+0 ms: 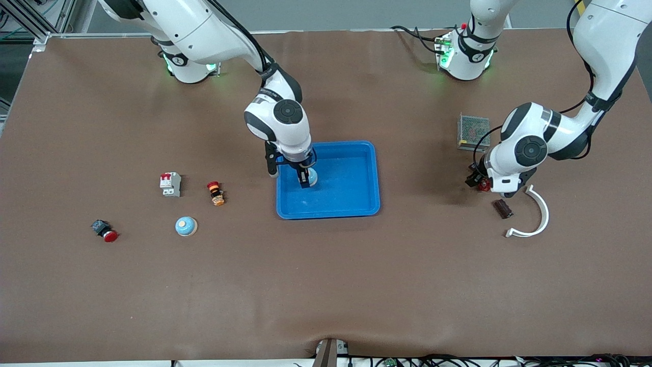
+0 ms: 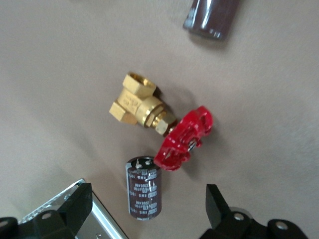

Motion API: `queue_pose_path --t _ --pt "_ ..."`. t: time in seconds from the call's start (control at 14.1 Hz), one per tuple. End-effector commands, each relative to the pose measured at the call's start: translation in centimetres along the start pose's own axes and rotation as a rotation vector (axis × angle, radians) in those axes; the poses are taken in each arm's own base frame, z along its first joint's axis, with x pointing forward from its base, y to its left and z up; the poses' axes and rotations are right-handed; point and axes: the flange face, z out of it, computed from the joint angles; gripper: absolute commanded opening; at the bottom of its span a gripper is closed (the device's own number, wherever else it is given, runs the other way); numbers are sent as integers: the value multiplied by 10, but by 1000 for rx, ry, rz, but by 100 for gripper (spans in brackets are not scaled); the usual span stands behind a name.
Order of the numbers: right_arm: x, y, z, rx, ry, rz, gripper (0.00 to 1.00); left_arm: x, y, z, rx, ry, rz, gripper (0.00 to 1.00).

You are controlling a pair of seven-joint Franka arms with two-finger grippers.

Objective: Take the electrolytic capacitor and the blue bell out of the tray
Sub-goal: 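Set the capacitor by the valve while the right gripper lifts the bell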

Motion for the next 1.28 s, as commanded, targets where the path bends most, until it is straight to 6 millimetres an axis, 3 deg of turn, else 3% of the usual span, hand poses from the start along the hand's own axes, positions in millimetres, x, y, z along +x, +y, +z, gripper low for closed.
queue_pose_path --t 0.0,0.21,0.28,0.35,0.43,0.64,0.92,1.06,1.21 --pt "-12 -3 8 20 7 -2 98 -5 14 -36 6 40 0 100" --pt "-17 -10 13 26 2 -3 99 -15 39 -78 -22 32 -4 100" --pt "-17 -10 13 31 4 -11 87 -17 47 -91 -42 27 -1 100" --pt "-16 -10 13 39 14 -29 52 -19 53 -101 -64 21 3 100" --pt "-16 -11 13 42 17 -34 1 -26 64 -113 -87 29 20 100" --pt "-9 -16 13 40 16 -16 0 -40 91 -153 -149 75 58 100" --pt "-13 -23 -6 42 27 -23 0 -50 113 -204 -232 130 81 100" --pt "-7 -31 -29 -9 56 -71 0 -60 121 -222 -232 157 105 100" --pt "6 -50 -57 -119 24 -128 0 -56 121 -240 -221 169 144 100"
